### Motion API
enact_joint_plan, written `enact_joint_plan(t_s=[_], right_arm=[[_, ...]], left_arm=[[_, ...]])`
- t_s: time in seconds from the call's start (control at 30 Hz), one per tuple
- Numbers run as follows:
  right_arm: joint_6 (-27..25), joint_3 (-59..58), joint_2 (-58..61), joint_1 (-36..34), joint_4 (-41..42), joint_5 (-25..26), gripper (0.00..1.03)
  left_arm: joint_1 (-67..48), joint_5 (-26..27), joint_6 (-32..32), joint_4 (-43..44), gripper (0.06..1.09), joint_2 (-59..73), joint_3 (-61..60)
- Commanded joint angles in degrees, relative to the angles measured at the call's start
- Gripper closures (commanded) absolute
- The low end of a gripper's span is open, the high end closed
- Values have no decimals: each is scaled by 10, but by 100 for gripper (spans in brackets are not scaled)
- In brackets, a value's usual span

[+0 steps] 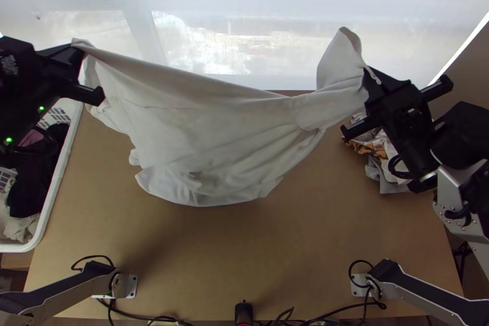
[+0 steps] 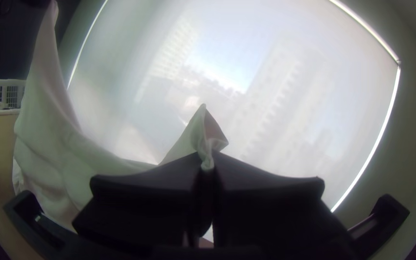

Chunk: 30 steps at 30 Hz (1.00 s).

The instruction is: Fold the t-shirt

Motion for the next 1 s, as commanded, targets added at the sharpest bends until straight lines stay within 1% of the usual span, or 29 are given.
enact_joint_plan(t_s=[0.0,0.13,0.27,0.33,0.4,0.53,0.6,0.73,0.83,0.97], right_arm=[[-50,4,-54,22,35,7,100],[-76,-4,-84,39,55,6,100],[-85,1,-102,48,57,6,100],[-85,1,-111,55,46,7,100],[-80,0,-117,63,26,8,100],[-64,0,-123,89,-14,15,100],[-54,-2,-123,104,-34,21,100],[-35,-30,-121,121,-59,25,100],[-21,-57,-111,128,-64,24,100],[-9,-105,-96,133,-56,24,100]], left_arm=[[-3,-14,10,-40,105,-33,87],[-4,-14,10,-62,105,-49,127],[-5,-12,9,-87,105,-57,178],[-9,-2,5,-120,105,-66,177],[-10,26,-10,-164,105,-68,174],[-12,38,-44,-178,105,-66,140],[-23,40,-61,-177,105,-65,112],[-82,39,-83,-169,105,-65,2],[-112,38,-94,-131,105,-65,-89],[-152,37,-88,-78,105,-57,-198]])
